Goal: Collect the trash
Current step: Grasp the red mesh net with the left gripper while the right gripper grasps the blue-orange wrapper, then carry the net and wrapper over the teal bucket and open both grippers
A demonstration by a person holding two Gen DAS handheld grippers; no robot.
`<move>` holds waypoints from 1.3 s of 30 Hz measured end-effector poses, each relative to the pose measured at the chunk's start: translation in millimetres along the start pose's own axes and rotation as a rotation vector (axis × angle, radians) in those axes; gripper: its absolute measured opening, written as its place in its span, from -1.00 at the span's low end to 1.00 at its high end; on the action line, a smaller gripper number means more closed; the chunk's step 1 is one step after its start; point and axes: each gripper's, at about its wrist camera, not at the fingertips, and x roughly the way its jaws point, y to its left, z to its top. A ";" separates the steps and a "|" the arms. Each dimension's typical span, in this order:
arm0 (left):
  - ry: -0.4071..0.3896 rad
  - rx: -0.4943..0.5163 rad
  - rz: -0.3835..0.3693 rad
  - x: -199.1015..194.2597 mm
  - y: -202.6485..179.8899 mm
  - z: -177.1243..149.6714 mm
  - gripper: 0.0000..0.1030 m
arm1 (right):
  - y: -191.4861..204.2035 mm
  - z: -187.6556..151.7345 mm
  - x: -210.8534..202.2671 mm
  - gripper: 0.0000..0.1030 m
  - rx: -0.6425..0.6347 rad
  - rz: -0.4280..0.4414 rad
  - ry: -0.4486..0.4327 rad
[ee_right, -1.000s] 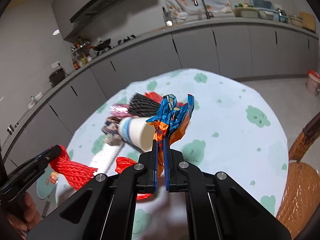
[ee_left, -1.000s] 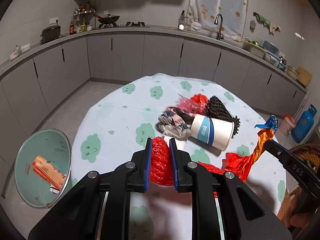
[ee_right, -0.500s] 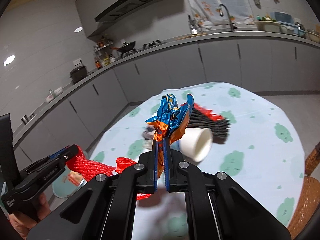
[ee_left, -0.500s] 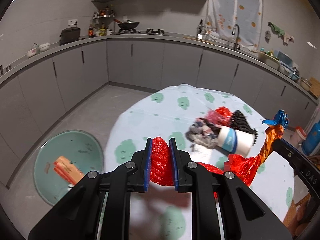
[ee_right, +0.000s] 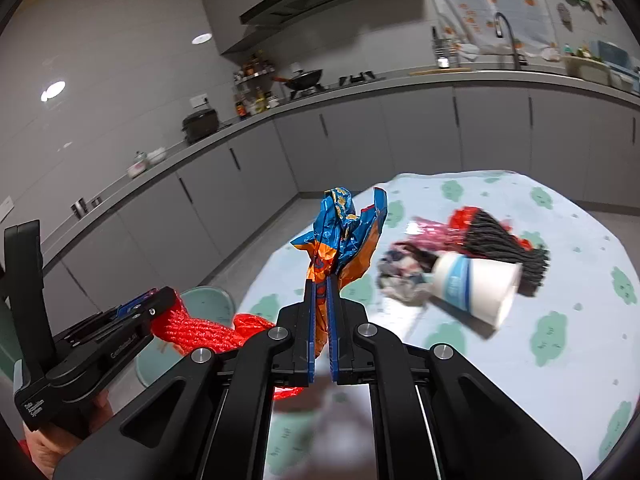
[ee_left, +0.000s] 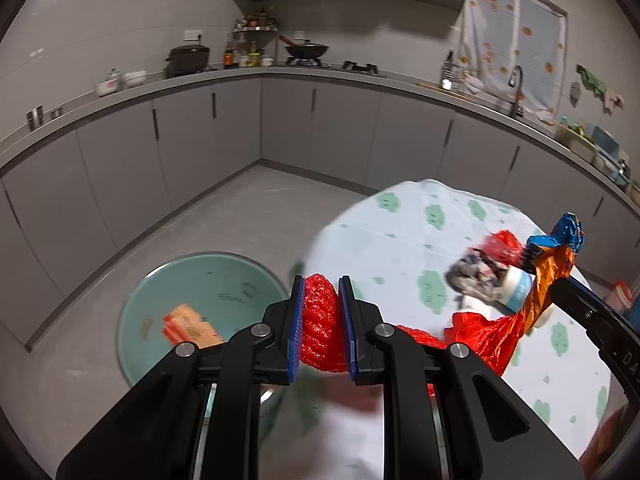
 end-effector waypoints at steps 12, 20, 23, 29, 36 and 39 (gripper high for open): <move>0.005 -0.078 0.080 3.7 57.8 3.3 -0.66 | 57.1 0.7 29.2 -0.88 -0.070 0.091 0.033; 0.012 -0.126 0.127 10.5 89.5 3.2 -0.66 | 93.3 -2.4 48.4 -0.88 -0.119 0.140 0.056; 0.019 -0.141 0.144 14.6 100.2 2.3 -0.66 | 106.5 -5.2 56.9 -0.88 -0.138 0.157 0.072; 0.036 -0.160 0.162 21.1 113.9 -2.1 -0.66 | 123.7 -7.6 74.8 -0.88 -0.155 0.178 0.102; 0.055 -0.181 0.178 29.9 128.1 -5.7 -0.66 | 133.6 -11.7 89.2 -0.88 -0.169 0.186 0.127; 0.063 -0.188 0.185 33.6 134.0 -7.7 -0.66 | 137.0 -13.3 95.1 -0.88 -0.173 0.191 0.139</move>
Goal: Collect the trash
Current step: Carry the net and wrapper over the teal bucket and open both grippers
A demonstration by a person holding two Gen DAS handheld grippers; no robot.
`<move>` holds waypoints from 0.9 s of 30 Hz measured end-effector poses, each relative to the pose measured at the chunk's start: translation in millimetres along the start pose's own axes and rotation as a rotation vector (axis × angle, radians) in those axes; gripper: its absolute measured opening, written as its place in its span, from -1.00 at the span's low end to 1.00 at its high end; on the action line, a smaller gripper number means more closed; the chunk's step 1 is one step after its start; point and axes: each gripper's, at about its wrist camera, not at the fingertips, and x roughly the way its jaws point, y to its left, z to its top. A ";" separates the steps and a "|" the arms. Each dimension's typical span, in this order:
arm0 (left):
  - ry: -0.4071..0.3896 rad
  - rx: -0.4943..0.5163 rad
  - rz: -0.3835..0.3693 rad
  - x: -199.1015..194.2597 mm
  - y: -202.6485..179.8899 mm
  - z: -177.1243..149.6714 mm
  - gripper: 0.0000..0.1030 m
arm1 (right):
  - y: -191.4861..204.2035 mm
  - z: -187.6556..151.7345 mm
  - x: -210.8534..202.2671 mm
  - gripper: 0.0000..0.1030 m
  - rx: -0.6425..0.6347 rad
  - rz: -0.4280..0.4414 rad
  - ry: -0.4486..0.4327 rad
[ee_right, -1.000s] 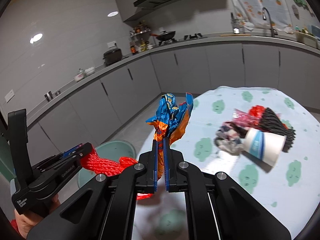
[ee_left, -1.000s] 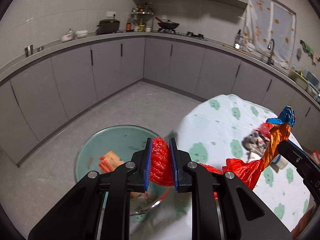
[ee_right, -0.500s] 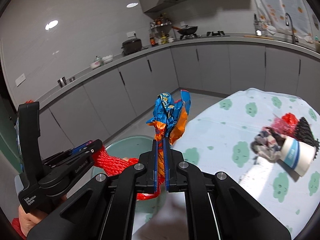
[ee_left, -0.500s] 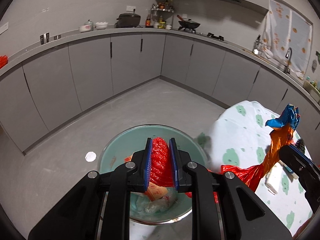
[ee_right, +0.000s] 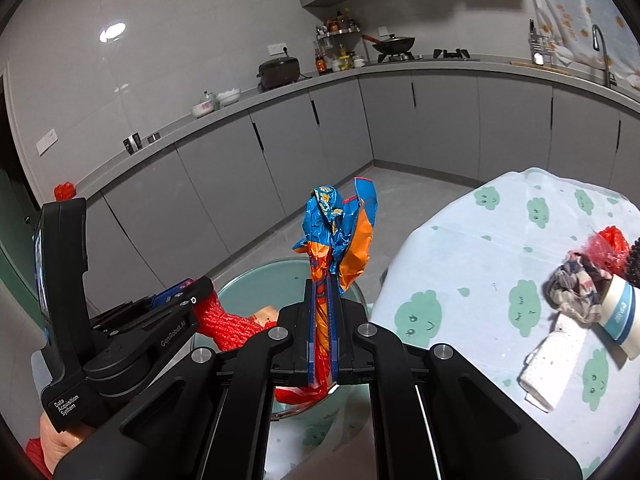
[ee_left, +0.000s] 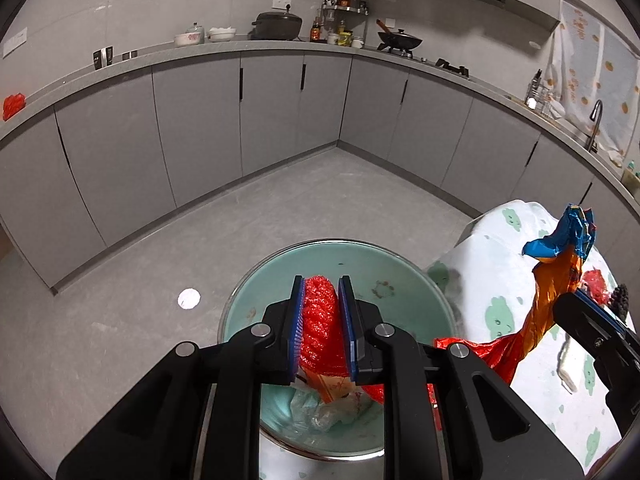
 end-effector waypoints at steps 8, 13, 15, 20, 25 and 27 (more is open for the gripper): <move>0.016 -0.023 0.022 11.1 14.9 0.1 -0.66 | 4.1 1.4 12.6 -0.88 -0.010 0.004 0.020; 0.032 -0.034 0.038 20.8 22.1 -0.6 -0.66 | 8.6 -1.8 22.6 -0.88 -0.018 0.009 0.040; 0.041 -0.031 0.044 26.4 22.0 -1.6 -0.66 | 11.2 -2.7 28.2 -0.88 -0.028 0.009 0.049; 0.066 -0.027 0.052 37.6 21.7 -6.6 -0.66 | 13.8 -5.9 42.1 -0.88 -0.045 0.008 0.079; 0.089 -0.019 0.055 49.0 21.3 -10.7 -0.66 | 14.3 -10.5 57.3 -0.88 -0.054 -0.001 0.112; 0.098 -0.015 0.057 53.9 20.5 -11.1 -0.66 | 14.7 -12.2 62.1 -0.88 -0.057 -0.003 0.122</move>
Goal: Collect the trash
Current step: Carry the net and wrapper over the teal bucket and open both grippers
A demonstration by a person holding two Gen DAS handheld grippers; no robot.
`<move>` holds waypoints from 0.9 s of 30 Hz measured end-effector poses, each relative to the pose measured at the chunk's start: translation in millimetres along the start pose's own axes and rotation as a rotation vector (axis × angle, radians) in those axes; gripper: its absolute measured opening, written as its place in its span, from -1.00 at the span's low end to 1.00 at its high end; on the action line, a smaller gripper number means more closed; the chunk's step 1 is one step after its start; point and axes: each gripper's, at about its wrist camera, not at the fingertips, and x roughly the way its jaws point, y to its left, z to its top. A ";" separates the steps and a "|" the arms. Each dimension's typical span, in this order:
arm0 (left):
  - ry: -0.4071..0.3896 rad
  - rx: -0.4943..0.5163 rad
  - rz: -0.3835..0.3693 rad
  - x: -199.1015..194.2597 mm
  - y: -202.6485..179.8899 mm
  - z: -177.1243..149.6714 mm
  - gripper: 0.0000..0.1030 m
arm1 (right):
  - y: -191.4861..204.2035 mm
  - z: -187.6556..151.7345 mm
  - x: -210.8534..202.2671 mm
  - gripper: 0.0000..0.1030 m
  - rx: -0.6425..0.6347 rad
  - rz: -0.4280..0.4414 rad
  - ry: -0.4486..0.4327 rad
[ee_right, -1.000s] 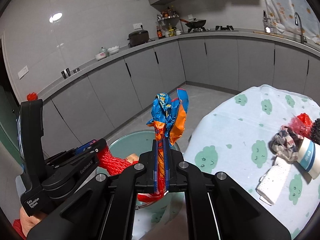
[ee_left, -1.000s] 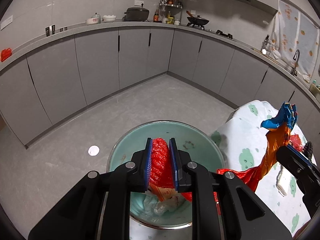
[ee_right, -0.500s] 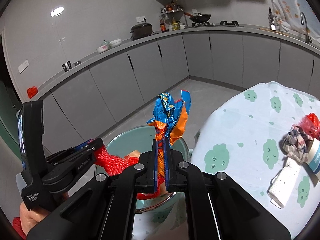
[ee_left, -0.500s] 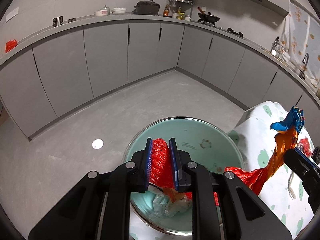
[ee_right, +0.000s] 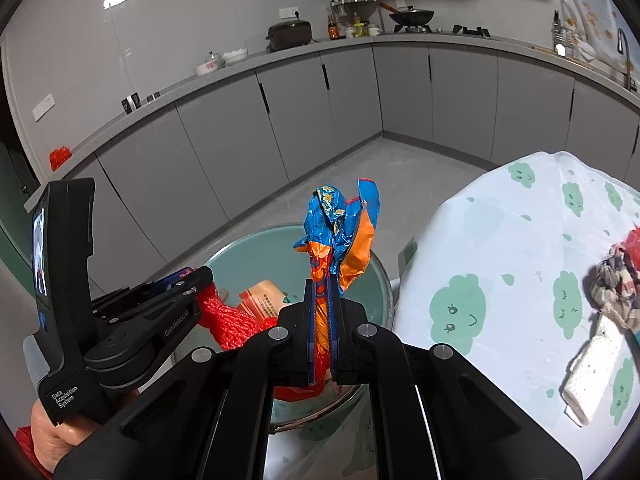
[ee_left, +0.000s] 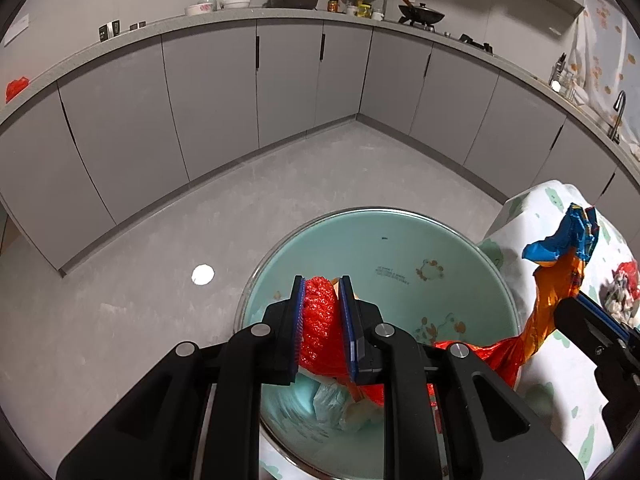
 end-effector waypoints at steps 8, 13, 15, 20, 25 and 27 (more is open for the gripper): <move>0.027 0.004 0.008 15.7 -0.8 3.0 -0.66 | 0.7 -3.5 16.8 -0.88 -0.005 -0.003 0.039; 0.041 0.005 0.018 25.3 -1.7 1.9 -0.66 | 2.7 -5.5 26.6 -0.88 -0.011 0.001 0.061; 0.045 0.005 0.022 28.3 -1.5 1.3 -0.66 | 3.0 -5.5 30.2 -0.87 -0.016 0.005 0.069; 0.052 0.013 0.028 32.9 -4.1 0.6 -0.66 | 0.3 -6.8 38.8 -0.83 -0.004 0.025 0.080; 0.055 0.015 0.037 33.3 -6.4 0.5 -0.59 | -2.1 -6.0 35.9 -0.53 -0.001 0.037 0.064; 0.052 0.020 0.045 31.2 -7.3 0.4 -0.49 | -4.8 -5.6 30.1 -0.51 0.009 0.037 0.049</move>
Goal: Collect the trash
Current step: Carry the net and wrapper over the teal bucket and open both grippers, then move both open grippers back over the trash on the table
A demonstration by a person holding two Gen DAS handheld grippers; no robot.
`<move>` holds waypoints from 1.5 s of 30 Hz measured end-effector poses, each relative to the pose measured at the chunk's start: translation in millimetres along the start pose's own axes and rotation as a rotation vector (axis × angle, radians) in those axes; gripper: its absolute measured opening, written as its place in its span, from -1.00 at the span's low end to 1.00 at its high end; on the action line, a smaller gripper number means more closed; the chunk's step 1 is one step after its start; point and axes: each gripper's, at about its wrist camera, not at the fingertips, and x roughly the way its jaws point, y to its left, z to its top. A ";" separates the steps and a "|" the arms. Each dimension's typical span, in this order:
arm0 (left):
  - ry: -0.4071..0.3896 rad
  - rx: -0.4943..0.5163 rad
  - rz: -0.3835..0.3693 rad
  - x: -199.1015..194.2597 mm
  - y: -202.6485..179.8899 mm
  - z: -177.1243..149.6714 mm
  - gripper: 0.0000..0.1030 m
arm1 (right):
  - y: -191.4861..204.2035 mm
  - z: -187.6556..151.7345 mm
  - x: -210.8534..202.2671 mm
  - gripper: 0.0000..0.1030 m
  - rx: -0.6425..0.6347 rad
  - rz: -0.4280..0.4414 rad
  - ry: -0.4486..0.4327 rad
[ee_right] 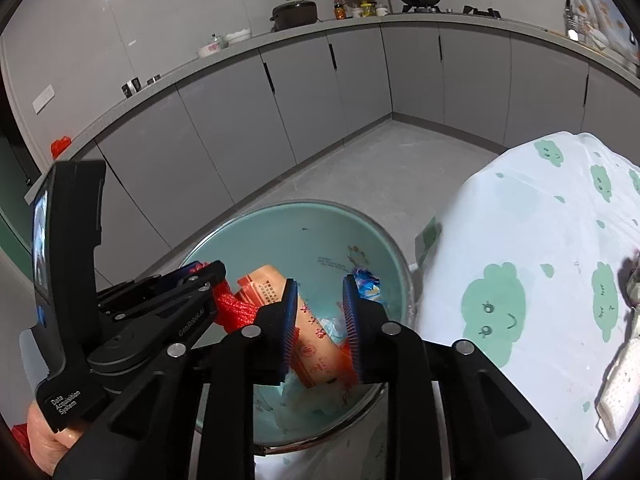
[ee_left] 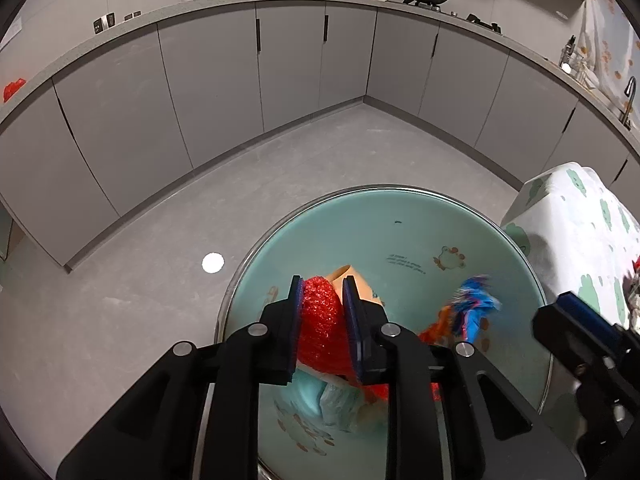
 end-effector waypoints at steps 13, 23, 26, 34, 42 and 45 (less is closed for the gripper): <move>-0.077 0.003 0.051 -34.6 -10.4 -0.7 0.38 | -31.6 -8.3 -65.5 -0.37 0.109 -0.058 -0.140; -0.108 0.045 0.034 -64.3 -36.9 -7.2 0.46 | -71.2 -26.2 -101.1 -0.37 0.180 -0.125 -0.166; -0.120 0.059 0.028 -75.1 -45.7 -10.3 0.53 | -80.1 -32.4 -113.3 -0.37 0.198 -0.140 -0.177; -0.143 0.124 -0.009 -99.1 -81.4 -24.1 0.56 | -112.1 -55.3 -144.5 -0.29 0.261 -0.199 -0.204; -0.150 0.203 -0.060 -115.8 -122.4 -39.4 0.58 | -152.7 -81.4 -181.4 -0.12 0.354 -0.282 -0.238; -0.144 0.236 -0.088 -119.1 -139.6 -45.8 0.57 | -168.8 -92.5 -195.2 -0.12 0.391 -0.322 -0.248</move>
